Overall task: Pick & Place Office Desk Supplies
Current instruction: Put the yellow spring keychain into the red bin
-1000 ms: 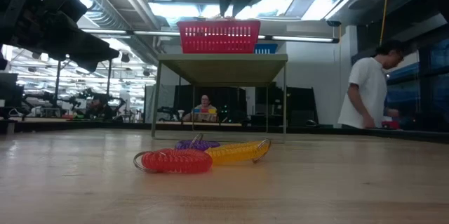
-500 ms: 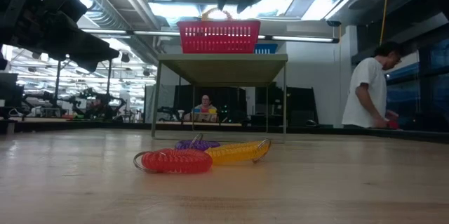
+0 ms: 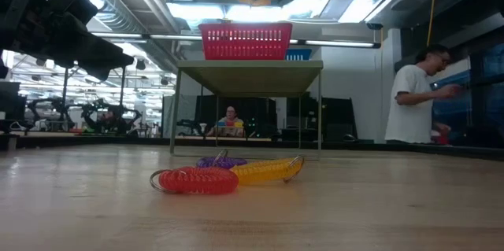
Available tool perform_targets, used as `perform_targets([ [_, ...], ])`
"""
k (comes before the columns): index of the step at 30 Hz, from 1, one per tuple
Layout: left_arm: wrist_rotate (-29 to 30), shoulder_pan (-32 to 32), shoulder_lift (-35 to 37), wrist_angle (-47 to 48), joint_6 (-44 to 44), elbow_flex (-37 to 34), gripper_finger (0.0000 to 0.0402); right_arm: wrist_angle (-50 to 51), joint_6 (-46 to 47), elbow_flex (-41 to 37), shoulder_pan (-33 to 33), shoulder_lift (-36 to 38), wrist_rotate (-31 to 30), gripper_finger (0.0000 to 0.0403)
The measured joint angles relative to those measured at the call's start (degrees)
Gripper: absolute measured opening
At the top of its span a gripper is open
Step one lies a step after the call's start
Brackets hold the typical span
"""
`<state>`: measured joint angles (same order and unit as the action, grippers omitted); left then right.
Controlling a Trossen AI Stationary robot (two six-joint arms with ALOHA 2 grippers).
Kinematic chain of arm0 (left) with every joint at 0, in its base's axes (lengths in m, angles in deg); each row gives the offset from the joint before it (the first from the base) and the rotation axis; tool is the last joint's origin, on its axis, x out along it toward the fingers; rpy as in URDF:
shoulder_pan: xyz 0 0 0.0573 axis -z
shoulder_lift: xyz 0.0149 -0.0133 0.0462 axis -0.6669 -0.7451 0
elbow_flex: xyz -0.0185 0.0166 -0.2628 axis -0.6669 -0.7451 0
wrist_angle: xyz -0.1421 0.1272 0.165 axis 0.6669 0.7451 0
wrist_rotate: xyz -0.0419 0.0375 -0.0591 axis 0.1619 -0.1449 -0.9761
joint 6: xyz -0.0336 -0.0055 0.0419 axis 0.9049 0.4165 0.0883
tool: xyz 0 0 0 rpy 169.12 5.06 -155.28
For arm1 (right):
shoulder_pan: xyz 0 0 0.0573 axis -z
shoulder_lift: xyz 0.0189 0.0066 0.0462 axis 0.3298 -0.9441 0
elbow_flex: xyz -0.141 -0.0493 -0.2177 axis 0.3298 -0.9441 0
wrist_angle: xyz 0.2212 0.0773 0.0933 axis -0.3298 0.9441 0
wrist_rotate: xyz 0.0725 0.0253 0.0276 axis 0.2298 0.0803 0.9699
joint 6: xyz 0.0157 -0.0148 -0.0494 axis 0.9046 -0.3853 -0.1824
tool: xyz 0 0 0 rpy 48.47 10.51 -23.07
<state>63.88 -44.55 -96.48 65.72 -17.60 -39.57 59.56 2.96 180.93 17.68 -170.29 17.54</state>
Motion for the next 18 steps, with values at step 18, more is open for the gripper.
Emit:
perform_targets([
  [18, 0.00, -0.01, -0.01, -0.01, 0.00, 0.00, 0.0150, -2.14, -5.98, 0.00, 4.05, -0.32, 6.39, 0.0197],
])
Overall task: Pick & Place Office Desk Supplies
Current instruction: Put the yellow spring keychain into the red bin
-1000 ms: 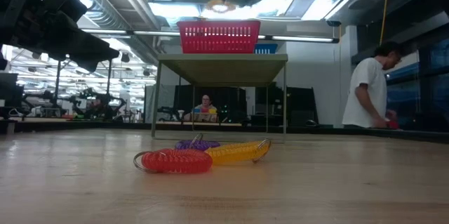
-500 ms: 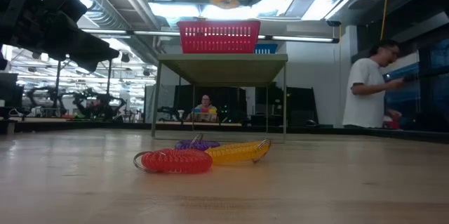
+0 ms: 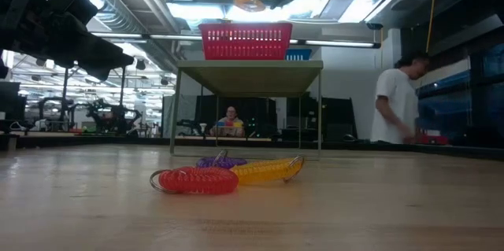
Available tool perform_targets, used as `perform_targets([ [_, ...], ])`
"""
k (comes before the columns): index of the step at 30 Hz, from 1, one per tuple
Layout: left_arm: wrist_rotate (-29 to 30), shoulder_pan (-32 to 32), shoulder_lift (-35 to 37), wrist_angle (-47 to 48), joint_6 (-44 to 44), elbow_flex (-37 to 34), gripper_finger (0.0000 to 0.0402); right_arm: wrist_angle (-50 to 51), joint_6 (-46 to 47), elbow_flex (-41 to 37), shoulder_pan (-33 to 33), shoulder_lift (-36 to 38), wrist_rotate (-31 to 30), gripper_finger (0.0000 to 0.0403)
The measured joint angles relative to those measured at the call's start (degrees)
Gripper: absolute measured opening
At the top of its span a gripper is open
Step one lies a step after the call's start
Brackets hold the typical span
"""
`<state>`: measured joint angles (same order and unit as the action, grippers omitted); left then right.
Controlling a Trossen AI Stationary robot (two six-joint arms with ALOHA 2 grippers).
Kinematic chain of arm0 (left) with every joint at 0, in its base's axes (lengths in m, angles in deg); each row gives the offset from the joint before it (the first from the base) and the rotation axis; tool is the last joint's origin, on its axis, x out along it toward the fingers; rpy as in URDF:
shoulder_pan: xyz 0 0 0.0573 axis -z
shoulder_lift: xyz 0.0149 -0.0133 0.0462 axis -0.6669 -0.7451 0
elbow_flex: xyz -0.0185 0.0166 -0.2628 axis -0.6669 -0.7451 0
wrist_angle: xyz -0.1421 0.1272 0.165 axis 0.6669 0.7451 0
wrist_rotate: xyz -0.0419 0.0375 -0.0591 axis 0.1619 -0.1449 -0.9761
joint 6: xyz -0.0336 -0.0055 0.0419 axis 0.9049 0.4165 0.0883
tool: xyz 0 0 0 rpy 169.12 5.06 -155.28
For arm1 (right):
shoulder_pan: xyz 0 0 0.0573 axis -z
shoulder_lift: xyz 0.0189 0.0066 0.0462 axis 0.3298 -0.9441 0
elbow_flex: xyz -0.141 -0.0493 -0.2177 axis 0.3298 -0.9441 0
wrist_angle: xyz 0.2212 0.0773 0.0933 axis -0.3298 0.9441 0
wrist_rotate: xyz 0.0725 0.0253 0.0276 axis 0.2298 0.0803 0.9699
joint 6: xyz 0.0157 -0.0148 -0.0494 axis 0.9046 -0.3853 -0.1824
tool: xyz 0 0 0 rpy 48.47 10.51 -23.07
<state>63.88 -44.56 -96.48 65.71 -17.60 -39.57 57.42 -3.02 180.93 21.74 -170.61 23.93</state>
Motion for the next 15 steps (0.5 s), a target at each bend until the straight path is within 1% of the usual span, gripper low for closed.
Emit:
perform_targets([
  [2, 0.00, 0.01, 0.00, 0.01, 0.00, 0.00, 0.0150, 0.00, 0.13, 0.00, -0.07, 0.00, -0.75, 0.0185],
  [5, 0.00, 0.00, 0.00, 0.01, 0.00, 0.00, 0.0150, 0.00, -0.16, 0.00, -0.09, 0.00, -0.88, 0.0152],
  [13, 0.01, 0.00, 0.00, 0.01, 0.00, 0.00, 0.0150, -1.55, -1.36, 0.02, -0.22, 0.00, -0.93, 0.0028],
  [15, 0.01, 0.00, 0.00, 0.01, 0.00, 0.00, 0.0150, -2.12, -1.60, 0.02, -0.22, -0.02, -0.90, 0.0008],
])
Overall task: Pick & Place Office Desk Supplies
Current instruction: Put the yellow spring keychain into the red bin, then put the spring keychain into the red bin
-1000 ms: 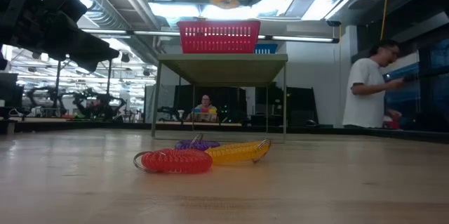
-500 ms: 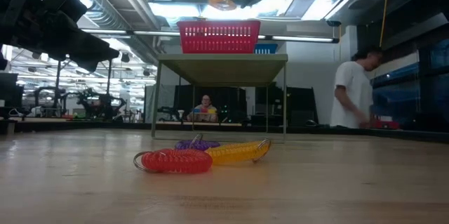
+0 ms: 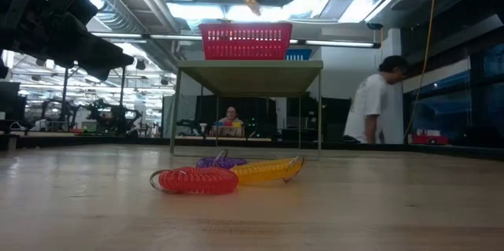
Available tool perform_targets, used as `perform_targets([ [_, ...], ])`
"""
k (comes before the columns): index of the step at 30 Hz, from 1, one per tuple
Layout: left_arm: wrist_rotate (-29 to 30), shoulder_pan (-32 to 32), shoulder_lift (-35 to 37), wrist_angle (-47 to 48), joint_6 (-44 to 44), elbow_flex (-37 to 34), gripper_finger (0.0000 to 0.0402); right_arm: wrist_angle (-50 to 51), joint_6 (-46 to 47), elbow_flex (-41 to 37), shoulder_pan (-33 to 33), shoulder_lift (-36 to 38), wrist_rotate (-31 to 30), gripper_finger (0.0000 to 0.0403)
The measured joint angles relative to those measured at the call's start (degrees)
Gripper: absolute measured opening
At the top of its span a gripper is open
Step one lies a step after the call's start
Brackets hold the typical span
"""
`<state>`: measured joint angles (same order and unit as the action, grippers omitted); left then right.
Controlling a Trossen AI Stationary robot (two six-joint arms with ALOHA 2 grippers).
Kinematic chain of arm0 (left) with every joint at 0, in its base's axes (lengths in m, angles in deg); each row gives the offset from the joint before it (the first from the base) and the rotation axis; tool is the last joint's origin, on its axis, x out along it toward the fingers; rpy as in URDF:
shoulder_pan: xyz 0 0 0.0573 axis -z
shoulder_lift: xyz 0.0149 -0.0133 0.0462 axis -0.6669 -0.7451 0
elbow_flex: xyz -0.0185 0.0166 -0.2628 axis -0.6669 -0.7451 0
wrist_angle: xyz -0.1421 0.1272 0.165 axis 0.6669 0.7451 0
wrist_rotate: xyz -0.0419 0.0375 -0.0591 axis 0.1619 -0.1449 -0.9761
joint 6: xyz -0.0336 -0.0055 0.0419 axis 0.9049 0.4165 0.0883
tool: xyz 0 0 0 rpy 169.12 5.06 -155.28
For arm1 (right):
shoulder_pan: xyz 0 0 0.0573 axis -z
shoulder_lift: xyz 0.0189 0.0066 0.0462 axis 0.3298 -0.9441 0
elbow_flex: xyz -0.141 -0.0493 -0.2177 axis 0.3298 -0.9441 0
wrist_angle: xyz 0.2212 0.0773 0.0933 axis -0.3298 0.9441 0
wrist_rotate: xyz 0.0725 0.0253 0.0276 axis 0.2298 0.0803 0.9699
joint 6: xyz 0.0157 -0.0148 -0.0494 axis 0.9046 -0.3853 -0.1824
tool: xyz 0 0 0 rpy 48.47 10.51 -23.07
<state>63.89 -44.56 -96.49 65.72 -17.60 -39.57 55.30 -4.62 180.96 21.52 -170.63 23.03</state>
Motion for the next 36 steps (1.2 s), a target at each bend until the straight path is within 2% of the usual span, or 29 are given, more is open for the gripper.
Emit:
perform_targets([
  [9, 0.01, 0.01, 0.01, 0.00, 0.00, 0.00, 0.0150, -1.20, 0.86, 0.00, -0.24, 0.00, 1.50, 0.0004],
  [14, 0.01, 0.00, -0.01, -0.01, 0.00, 0.00, 0.0150, -1.50, 0.68, 0.00, -1.06, -0.01, -0.04, 0.0022],
  [21, 0.01, -0.01, -0.01, 0.00, 0.00, 0.00, 0.0150, -1.49, 1.51, 0.00, -2.75, -0.02, -1.48, 0.0079],
  [28, -0.01, -0.01, 0.01, -0.02, 0.00, 0.00, 0.0150, -2.43, 4.86, -0.25, -11.79, -1.07, -0.40, 0.0147],
  [31, -0.01, 0.00, 0.01, 0.00, 0.00, 0.00, 0.0150, -2.83, 8.33, -1.80, -15.78, -3.23, 1.80, 0.0176],
  [36, 0.01, 0.01, 0.00, 0.03, 0.00, 0.00, 0.0150, -9.64, 14.66, -5.21, -19.39, -7.98, 7.94, 0.0212],
])
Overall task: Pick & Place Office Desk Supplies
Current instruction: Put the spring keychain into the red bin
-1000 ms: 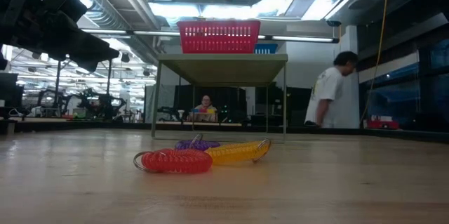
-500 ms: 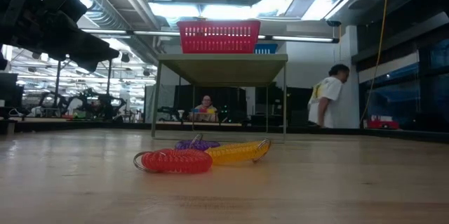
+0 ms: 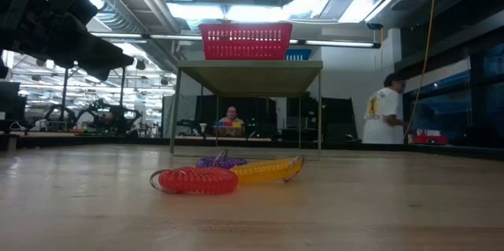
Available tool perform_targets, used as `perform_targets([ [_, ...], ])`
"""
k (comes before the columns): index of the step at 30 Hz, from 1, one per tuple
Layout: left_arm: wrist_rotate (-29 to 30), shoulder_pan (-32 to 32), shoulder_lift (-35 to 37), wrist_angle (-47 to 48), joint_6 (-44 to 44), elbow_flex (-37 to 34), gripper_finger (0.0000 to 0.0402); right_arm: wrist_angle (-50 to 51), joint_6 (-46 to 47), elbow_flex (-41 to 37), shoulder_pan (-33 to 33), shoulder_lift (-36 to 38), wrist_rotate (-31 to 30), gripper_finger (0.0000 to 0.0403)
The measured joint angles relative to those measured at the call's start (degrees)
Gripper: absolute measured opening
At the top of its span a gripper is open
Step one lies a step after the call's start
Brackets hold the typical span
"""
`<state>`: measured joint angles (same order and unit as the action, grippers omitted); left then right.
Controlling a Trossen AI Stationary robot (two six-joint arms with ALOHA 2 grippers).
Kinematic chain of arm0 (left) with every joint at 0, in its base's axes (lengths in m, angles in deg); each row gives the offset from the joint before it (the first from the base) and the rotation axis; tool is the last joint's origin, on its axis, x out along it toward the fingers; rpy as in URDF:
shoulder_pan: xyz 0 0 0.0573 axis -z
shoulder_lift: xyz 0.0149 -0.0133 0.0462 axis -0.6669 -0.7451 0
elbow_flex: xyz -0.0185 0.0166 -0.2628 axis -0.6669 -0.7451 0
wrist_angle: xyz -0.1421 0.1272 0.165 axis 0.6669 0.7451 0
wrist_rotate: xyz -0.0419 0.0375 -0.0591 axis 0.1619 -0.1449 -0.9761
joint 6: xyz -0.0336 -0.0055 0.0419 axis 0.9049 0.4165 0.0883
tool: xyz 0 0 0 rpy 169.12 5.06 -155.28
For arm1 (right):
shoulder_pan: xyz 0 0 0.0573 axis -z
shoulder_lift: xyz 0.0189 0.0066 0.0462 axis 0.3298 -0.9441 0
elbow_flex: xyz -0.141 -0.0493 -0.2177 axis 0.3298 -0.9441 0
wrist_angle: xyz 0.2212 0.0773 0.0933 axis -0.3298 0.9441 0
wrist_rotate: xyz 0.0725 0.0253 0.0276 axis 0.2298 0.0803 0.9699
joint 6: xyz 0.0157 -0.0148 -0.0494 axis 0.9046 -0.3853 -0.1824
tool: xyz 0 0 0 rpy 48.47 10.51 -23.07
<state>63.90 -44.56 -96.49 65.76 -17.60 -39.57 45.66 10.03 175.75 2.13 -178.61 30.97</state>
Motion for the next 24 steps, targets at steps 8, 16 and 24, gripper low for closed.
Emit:
perform_targets([
  [8, 0.00, -0.01, -0.10, -0.03, 0.00, 0.00, 0.0150, -0.41, 1.76, -0.59, 0.75, -10.66, 7.14, 0.0217],
  [16, -0.02, -0.02, -0.10, -0.01, 0.00, 0.00, 0.0150, 0.60, 0.45, -0.58, 0.77, -16.04, 5.88, 0.0217],
  [24, -0.01, -0.02, -0.10, -0.01, 0.00, 0.00, 0.0150, 3.79, -0.01, -0.61, 0.86, -19.35, 2.52, 0.0217],
])
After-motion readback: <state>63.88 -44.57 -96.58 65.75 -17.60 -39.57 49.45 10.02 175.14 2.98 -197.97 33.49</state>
